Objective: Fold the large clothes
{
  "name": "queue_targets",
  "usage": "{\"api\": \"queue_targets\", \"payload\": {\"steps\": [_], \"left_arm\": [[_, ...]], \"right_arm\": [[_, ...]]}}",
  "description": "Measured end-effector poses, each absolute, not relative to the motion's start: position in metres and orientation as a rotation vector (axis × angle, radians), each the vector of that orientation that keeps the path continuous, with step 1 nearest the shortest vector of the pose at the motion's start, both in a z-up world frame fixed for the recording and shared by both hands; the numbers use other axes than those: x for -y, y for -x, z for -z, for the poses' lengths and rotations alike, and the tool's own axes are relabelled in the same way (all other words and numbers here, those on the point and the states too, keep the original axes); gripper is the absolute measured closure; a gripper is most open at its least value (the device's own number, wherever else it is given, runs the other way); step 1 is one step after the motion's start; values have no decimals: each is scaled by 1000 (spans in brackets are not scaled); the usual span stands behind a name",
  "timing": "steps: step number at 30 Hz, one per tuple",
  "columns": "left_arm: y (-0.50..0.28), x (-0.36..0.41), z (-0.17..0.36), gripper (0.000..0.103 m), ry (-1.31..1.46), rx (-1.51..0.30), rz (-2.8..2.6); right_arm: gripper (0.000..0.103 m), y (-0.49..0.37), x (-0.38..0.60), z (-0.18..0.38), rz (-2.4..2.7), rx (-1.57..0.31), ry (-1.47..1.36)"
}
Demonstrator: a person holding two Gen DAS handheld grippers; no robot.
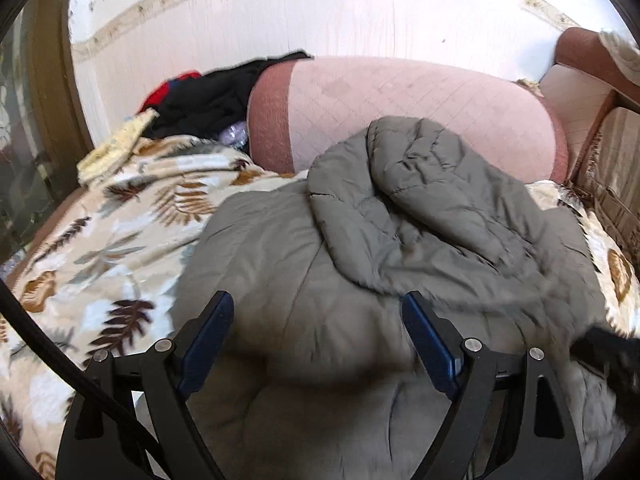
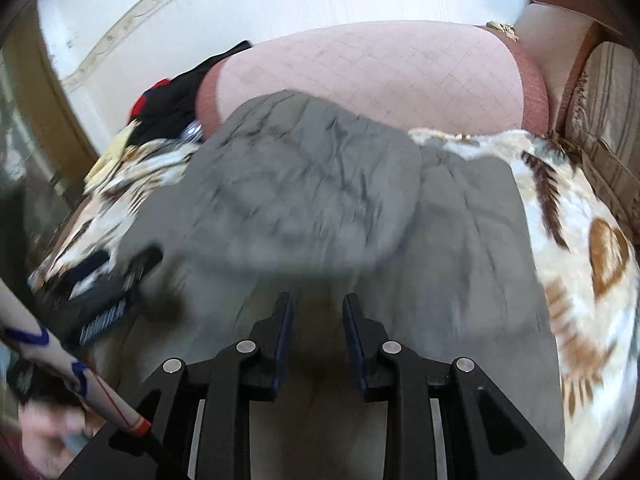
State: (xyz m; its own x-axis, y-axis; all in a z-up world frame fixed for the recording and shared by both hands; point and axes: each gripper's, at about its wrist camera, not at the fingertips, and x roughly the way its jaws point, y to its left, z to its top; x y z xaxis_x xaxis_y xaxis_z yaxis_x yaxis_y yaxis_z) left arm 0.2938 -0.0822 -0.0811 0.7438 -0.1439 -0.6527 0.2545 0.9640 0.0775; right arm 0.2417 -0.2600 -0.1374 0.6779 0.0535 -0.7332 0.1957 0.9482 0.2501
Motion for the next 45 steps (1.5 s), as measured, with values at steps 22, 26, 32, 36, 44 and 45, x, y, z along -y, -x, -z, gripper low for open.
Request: {"api": "queue_targets", "payload": {"steps": [22,26,32,36,44,45], "left_arm": [[-73,3,159,17,-219,-800,80],[-72,10,164,16,-255,-763,64],[-76,13,166,16,-267,-747,61],[-75,11,167,15,-271,-734,70],[-75,11,167,15,-272,-733,69],[-75,11,167,15,-272,-733,69]], "right_arm": [[57,-23,203,213,79,-843,-205],[55,-21,205,215,68,-825,-193],[53,-19,205,219,62,-808,-191],[52,-18,202,220,67,-791,-164],[51,-17,204,221,56,-782,-162],[51,-17,204,221,55,-781,-162]]}}
